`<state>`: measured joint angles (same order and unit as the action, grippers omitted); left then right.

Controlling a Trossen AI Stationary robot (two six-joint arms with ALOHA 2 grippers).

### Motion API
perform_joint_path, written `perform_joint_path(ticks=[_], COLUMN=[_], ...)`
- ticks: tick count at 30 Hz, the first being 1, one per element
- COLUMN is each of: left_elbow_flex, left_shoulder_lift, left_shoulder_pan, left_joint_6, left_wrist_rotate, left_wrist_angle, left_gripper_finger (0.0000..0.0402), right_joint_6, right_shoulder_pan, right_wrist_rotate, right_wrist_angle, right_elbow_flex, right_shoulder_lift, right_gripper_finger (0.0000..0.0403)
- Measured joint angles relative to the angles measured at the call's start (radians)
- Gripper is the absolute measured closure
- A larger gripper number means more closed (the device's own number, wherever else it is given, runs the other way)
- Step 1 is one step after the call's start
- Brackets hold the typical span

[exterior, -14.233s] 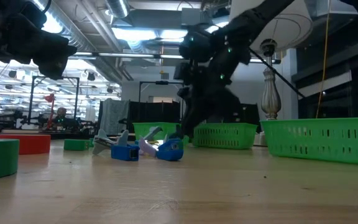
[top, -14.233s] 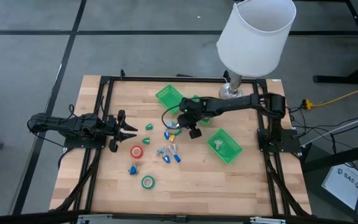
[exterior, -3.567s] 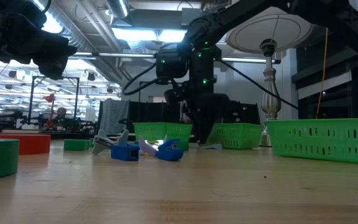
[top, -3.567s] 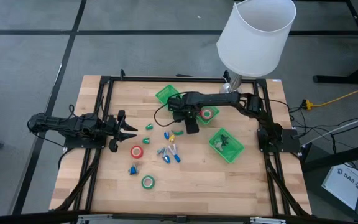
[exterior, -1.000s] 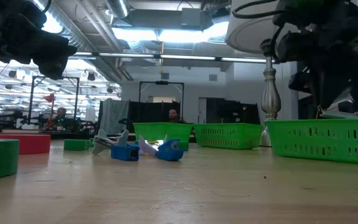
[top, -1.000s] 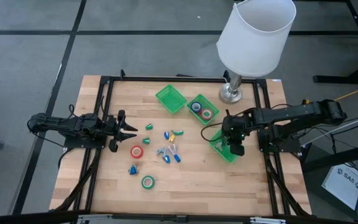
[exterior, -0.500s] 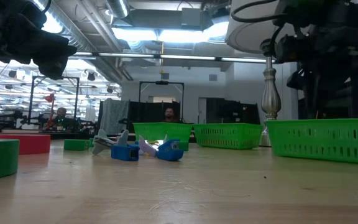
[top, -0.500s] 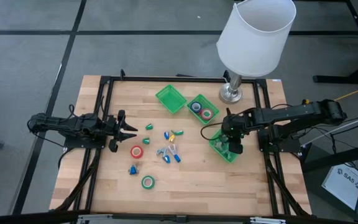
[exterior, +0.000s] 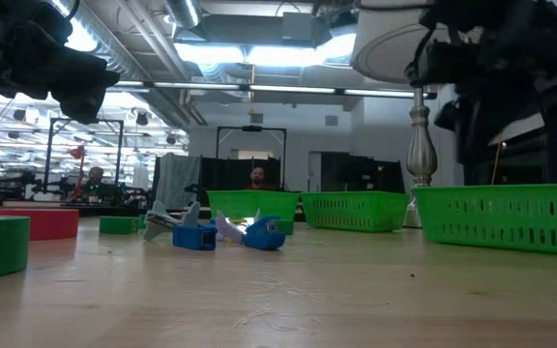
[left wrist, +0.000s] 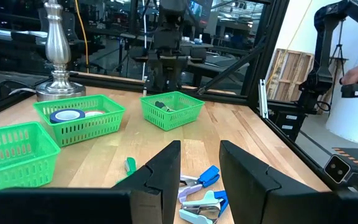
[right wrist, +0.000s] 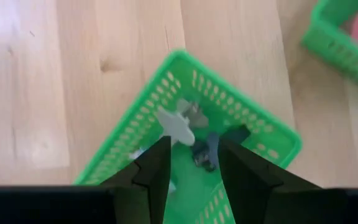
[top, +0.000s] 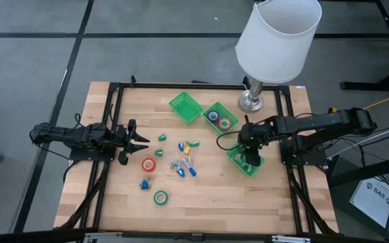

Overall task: Pick and place Stapler, Stapler remover, tape
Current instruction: Put the blue stapler into the top basket

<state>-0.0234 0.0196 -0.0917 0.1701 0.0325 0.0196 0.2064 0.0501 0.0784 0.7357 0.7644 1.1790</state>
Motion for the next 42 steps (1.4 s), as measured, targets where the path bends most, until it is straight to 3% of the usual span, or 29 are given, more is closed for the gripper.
perform_joint_path(ticks=[15, 30, 36, 42], left_elbow_flex=[0.0, 0.0, 0.0, 0.0], left_shoulder_lift=[0.0, 0.0, 0.0, 0.0], left_shoulder_pan=[0.0, 0.0, 0.0, 0.0], left_joint_6=[0.0, 0.0, 0.0, 0.0], left_wrist_rotate=[0.0, 0.0, 0.0, 0.0], left_wrist_angle=[0.0, 0.0, 0.0, 0.0], left_gripper_finger=[0.0295, 0.0295, 0.0295, 0.0295], right_joint_6=[-0.158, -0.27, -0.219, -0.113], right_shoulder_pan=[-0.001, -0.114, -0.12, -0.108], right_wrist_rotate=[-0.131, -0.131, -0.121, -0.009], right_wrist_angle=[-0.058, -0.424, -0.546, -0.676], right_elbow_flex=[0.148, 0.151, 0.151, 0.151], right_shoulder_lift=[0.0, 0.09, 0.191, 0.278], right_gripper_finger=[0.0266, 0.0266, 0.0266, 0.0266])
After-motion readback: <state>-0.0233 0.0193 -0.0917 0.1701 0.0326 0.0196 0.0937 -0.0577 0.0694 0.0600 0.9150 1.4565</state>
